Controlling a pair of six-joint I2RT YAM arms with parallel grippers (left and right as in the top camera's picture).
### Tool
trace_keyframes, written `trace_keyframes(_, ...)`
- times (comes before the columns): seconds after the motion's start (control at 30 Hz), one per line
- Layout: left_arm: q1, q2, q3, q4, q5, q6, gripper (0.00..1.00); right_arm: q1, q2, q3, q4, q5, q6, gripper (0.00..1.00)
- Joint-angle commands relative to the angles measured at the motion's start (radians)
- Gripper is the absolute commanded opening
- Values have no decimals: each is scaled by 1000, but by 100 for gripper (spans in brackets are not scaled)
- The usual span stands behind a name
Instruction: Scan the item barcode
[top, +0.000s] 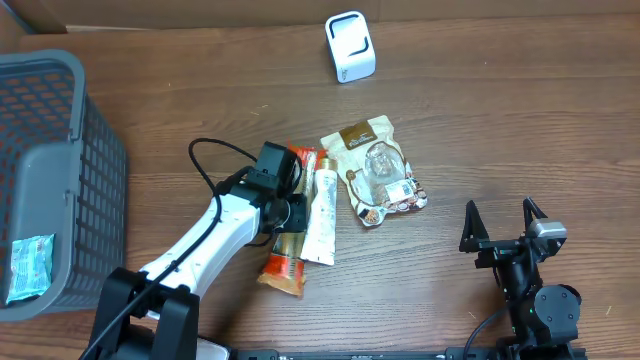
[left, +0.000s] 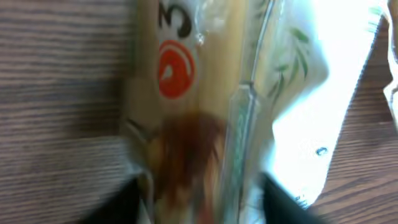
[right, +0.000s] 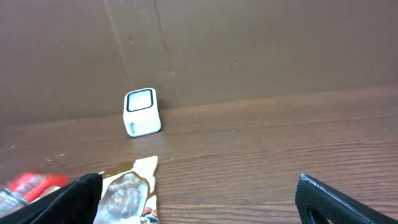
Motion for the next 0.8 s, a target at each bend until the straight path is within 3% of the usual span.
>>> trace_keyframes(0.0, -3, -26, 8, 5, 9, -21, 100, 4, -8, -11, 3, -5, -1, 100)
trace_keyframes(0.23, 9, -50, 102, -42, -14, -10, 100, 4, -8, -11, 3, -5, -1, 100)
trace_keyframes(0.5, 101, -144, 595, -361, -106, 105, 100, 4, -8, -11, 3, -5, -1, 100)
trace_keyframes(0.67, 268, -166, 946, -577, -66, 138, 100, 4, -8, -11, 3, -5, -1, 100)
trace_keyframes(0.77, 438, -176, 1098, -681, -79, 137, 100, 4, -8, -11, 3, -5, -1, 100)
